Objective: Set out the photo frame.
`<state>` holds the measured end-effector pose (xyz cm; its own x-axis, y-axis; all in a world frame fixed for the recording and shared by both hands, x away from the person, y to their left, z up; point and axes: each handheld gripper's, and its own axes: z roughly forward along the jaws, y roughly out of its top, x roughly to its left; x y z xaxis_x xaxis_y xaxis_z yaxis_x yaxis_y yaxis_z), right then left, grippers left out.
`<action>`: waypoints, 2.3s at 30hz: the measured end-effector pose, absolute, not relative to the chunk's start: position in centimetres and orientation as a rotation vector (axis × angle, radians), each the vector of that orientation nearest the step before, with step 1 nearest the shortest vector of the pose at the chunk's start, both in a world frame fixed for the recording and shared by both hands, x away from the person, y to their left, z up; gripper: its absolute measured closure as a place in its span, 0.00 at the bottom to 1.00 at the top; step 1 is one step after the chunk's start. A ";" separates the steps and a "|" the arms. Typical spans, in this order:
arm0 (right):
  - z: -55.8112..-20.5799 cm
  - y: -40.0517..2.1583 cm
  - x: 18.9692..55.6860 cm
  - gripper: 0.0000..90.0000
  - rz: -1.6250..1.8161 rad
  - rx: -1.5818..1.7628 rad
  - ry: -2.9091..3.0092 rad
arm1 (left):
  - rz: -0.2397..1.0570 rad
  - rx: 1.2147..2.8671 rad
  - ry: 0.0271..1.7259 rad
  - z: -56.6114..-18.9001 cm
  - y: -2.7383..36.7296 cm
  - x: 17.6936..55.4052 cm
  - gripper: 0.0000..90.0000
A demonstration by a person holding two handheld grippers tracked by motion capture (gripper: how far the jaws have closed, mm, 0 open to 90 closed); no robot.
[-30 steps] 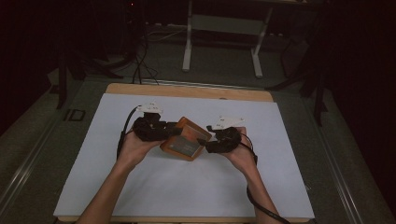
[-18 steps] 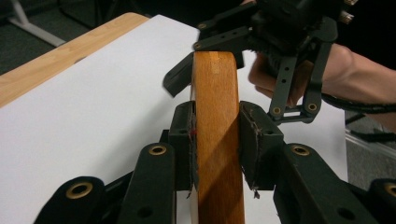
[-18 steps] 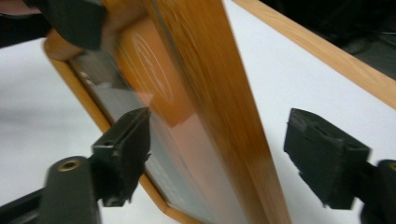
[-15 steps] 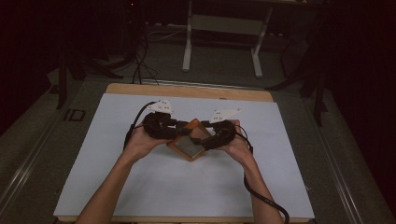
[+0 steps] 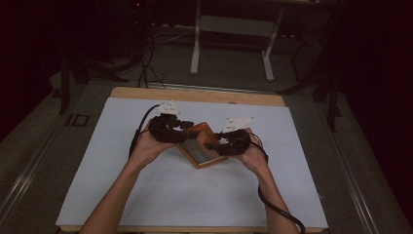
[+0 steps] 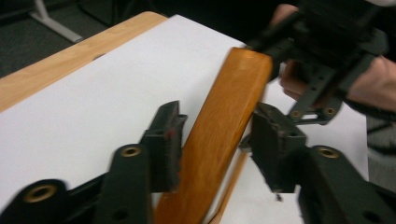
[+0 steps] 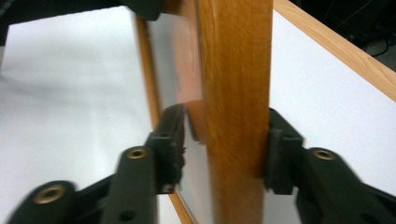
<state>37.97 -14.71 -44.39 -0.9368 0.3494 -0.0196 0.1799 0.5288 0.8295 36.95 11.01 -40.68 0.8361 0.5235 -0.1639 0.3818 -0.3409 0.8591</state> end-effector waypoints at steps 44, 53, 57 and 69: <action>-45.4 -17.0 35.9 0.75 1.427 0.504 2.529 | 0.068 1.886 0.760 -48.9 12.3 36.6 0.44; -45.5 -16.9 36.0 0.75 1.440 0.511 2.521 | 0.061 1.901 0.743 -49.4 11.4 36.4 0.50; -45.5 -16.9 35.9 0.75 1.442 0.515 2.517 | 0.076 1.908 0.743 -49.4 11.2 36.2 0.52; -46.6 -18.5 35.3 0.74 1.476 0.683 2.465 | 0.155 1.897 0.807 -48.9 10.7 35.5 0.67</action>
<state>35.27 -18.54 -46.56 -0.8764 0.4761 0.0729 0.2891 0.3988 0.8703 35.53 10.68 -48.94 0.7668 0.5946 -0.2418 0.4629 -0.2513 0.8500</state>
